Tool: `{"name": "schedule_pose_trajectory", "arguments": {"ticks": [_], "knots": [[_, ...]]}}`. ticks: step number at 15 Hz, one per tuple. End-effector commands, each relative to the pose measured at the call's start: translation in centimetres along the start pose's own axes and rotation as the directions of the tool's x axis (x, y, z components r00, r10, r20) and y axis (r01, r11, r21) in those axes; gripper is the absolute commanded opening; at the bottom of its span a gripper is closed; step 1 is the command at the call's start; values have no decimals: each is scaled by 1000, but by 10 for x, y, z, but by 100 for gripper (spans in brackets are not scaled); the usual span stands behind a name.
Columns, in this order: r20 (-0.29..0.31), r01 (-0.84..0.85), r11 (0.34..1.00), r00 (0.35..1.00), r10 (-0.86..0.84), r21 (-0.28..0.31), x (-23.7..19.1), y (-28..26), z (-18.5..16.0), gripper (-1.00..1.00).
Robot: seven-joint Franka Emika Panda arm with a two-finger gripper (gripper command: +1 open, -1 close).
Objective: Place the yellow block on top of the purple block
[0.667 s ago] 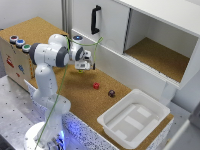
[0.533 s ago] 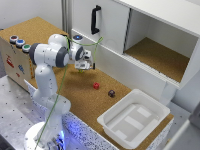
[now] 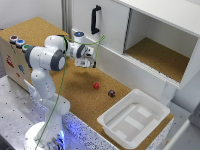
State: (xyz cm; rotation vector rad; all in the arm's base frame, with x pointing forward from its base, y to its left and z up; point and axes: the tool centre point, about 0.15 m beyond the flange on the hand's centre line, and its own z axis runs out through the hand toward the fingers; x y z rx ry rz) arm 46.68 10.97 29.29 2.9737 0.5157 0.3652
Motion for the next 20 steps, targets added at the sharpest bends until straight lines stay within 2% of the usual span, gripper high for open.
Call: {"name": "schedule_pose_trajectory", "arguments": {"ticks": [1,2,4,5,8,10,12,14,20], "knots": [[-26,-148,984,989,146,-98,-44,72,-23,-100],[-17,-162,979,987,161,-121,-53,89,-26,-100],[19,-183,975,982,187,-129,-69,120,-25,-100],[49,-196,976,978,201,-92,-76,133,-22,-100],[97,-241,967,964,249,-89,-100,174,-11,-100],[111,-267,961,955,274,-68,-110,193,-4,-100],[118,-277,961,954,275,-1,-111,209,11,-100],[142,-260,965,957,252,38,-113,224,27,-100],[154,-250,967,958,240,52,-128,250,51,-100]]}}
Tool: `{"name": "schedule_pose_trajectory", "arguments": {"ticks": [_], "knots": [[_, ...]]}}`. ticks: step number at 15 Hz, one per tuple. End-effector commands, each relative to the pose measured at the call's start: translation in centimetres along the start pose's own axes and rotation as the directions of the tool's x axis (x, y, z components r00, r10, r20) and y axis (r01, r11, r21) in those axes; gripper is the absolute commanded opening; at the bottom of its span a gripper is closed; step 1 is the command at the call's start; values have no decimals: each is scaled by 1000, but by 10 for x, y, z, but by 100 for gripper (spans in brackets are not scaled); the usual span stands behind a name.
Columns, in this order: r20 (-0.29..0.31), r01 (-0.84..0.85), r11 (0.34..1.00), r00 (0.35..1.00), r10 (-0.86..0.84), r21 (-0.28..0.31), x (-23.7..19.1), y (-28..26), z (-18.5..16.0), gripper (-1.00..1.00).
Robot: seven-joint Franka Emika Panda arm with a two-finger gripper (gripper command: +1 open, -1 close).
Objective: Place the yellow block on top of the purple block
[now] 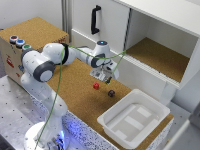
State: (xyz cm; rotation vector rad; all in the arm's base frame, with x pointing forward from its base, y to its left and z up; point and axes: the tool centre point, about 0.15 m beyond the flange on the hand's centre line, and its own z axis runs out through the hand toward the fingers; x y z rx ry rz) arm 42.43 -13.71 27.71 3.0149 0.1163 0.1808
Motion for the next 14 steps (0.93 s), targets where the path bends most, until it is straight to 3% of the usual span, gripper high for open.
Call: {"name": "schedule_pose_trajectory", "arguments": {"ticks": [1,6,11,14], "knots": [[18,23,995,1000,-25,101,14,33,35,-100],[42,6,995,999,-10,103,14,35,51,-100],[26,24,994,999,-27,108,15,27,46,-100],[58,33,993,998,-39,110,12,22,52,-100]]}}
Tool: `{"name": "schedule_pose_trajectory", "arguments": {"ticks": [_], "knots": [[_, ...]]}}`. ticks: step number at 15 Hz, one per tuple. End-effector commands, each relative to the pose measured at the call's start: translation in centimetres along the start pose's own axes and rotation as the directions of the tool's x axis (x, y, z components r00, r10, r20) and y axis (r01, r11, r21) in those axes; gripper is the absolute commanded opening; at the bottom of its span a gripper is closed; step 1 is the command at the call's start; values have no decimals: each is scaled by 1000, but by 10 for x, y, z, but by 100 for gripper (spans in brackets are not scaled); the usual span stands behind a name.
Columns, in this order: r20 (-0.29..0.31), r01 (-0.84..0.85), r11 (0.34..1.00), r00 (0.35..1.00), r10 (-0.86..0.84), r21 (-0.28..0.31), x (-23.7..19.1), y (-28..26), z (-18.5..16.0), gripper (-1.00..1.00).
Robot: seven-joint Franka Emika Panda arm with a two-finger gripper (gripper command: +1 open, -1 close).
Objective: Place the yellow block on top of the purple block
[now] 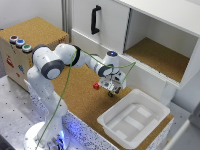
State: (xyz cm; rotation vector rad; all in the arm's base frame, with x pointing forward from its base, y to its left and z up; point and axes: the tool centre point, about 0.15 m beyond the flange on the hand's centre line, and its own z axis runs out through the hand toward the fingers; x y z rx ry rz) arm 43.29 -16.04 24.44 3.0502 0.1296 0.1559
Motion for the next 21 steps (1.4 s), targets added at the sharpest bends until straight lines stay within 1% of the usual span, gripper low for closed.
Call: {"name": "schedule_pose_trajectory", "arguments": {"ticks": [1,2,7,8,11,14,15,16,18,21], "knots": [[51,24,996,998,-29,84,8,2,16,-100],[58,30,997,998,-35,76,6,0,15,100],[62,29,997,998,-34,72,5,-2,15,100],[15,10,1000,1000,-11,11,-6,-5,0,100],[-93,-8,999,996,5,-33,-10,-13,-45,100],[-165,3,997,986,-16,-77,-14,-28,-84,100],[-183,6,995,983,-24,-98,-17,-35,-96,100],[-198,5,995,980,-25,-105,-20,-43,-106,100],[-190,31,996,981,-47,-87,-28,-68,-112,100],[-128,92,994,987,-98,-54,-38,-106,-96,100]]}}
